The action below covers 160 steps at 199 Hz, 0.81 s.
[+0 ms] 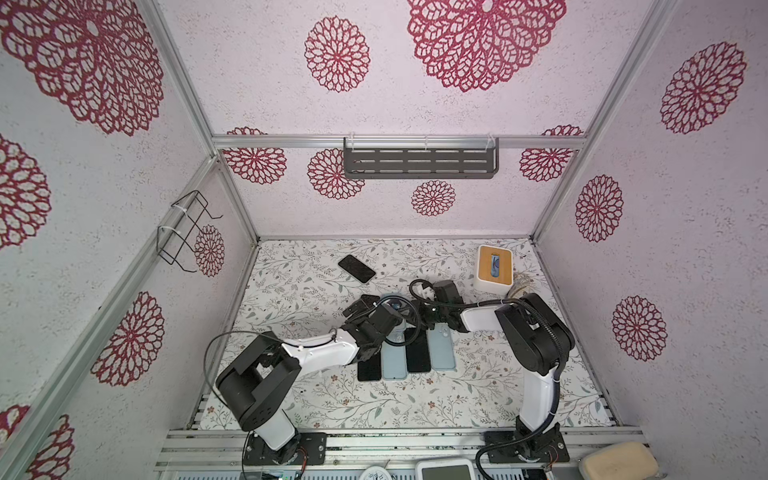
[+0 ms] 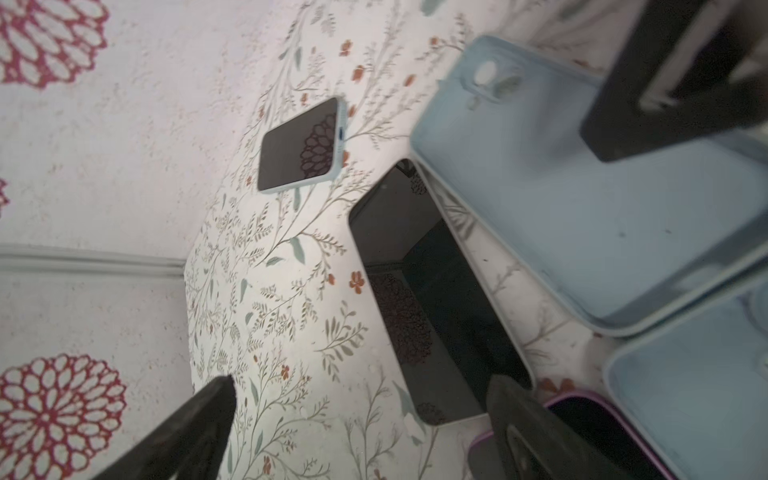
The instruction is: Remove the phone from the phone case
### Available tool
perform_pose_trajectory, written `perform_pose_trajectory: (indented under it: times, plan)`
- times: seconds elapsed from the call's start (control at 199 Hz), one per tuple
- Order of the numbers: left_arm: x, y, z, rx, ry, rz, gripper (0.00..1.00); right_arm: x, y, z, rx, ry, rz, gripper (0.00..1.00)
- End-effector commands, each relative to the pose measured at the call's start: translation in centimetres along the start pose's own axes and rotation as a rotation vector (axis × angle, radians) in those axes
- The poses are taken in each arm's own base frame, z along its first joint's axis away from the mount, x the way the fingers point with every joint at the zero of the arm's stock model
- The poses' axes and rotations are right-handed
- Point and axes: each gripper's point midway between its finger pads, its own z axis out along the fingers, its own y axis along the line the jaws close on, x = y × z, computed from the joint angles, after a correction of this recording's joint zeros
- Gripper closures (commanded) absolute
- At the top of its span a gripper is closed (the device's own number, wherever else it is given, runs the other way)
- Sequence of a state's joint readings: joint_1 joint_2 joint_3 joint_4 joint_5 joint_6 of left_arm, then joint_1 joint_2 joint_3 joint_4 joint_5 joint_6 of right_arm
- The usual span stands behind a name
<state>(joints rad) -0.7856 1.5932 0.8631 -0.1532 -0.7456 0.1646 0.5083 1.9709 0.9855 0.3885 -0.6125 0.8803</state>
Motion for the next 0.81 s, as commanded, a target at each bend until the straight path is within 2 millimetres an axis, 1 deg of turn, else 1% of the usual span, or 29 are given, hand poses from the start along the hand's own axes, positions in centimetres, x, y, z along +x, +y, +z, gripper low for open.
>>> perform_pose_trajectory:
  times: [0.0, 0.04, 0.096, 0.196, 0.252, 0.307, 0.403, 0.488, 0.594, 0.619, 0.735, 0.8]
  plan:
    - [0.9, 3.0, -1.2, -0.004, 0.035, -0.247, 0.03, -0.5, 0.3, -0.6, 0.021, -0.023, -0.038, 0.30]
    - [1.5, 3.6, -1.4, 0.021, 0.047, -0.322, 0.03, -0.5, 0.4, -0.9, 0.024, -0.025, -0.050, 0.22]
    - [2.2, 4.1, -1.5, 0.066, 0.061, -0.424, 0.03, -0.5, 0.7, -1.2, 0.029, -0.027, -0.071, 0.17]
    - [3.9, 4.7, -1.3, 0.127, 0.121, -0.587, 0.03, -0.6, 0.9, -1.9, 0.050, -0.036, -0.107, 0.11]
    - [4.8, 5.0, -1.1, 0.149, 0.173, -0.668, 0.03, -0.8, 1.0, -2.2, 0.069, -0.043, -0.124, 0.10]
    - [5.5, 4.6, -0.8, 0.196, 0.220, -0.736, 0.02, -0.8, 1.1, -2.4, 0.076, -0.044, -0.134, 0.09]
    - [5.2, 3.2, -0.8, 0.319, 0.243, -0.852, 0.02, -0.9, 1.2, -2.6, 0.090, -0.044, -0.156, 0.06]
    - [4.7, 2.3, -1.0, 0.399, 0.247, -0.949, 0.02, -1.1, 1.0, -3.0, 0.128, -0.055, -0.179, 0.04]
    - [4.1, 1.2, -1.2, 0.483, 0.253, -1.025, 0.02, -1.2, 1.1, -3.2, 0.147, -0.053, -0.206, 0.03]
    - [3.7, 0.9, -1.1, 0.511, 0.243, -1.050, 0.02, -1.1, 1.1, -3.2, 0.149, -0.051, -0.209, 0.03]
    - [4.6, -0.1, -0.4, 0.548, 0.293, -1.130, 0.01, -1.4, 1.8, -2.9, 0.142, -0.052, -0.229, 0.02]
    - [3.6, -0.5, -0.1, 0.600, 0.241, -1.185, 0.01, -1.4, 2.4, -2.6, 0.144, -0.049, -0.247, 0.02]
